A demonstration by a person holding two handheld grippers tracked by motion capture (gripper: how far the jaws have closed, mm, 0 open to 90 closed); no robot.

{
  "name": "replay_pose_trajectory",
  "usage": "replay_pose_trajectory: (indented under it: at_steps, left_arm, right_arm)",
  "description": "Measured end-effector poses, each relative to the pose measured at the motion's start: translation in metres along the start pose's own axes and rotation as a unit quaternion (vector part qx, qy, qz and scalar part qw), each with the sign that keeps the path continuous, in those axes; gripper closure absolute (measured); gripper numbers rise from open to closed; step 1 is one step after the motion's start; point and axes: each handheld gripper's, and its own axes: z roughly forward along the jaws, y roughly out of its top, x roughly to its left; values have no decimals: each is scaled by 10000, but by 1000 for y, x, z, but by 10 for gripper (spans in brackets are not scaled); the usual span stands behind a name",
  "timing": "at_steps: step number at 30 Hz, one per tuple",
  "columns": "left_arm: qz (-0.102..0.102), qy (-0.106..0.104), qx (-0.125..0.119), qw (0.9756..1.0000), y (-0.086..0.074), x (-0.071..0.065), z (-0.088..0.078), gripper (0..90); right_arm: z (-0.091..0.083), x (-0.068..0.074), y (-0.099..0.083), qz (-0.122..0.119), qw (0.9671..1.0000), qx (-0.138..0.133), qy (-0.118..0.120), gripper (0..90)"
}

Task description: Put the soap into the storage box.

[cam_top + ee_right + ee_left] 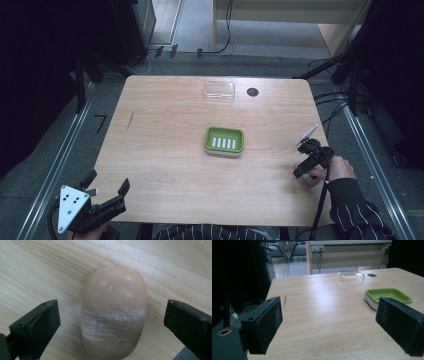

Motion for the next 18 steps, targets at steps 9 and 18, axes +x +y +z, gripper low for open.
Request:
replay_pose_trajectory:
  at_steps: [9,18]
  left_arm:
    - [-1,0,0,10000,0,0,0,72]
    - [0,-4,-2,10000,0,0,0,72]
  right_arm:
    - [4,-1,-1,47,9998,161,69,144]
    - [8,-2,-1,79,9996,279,16,247]
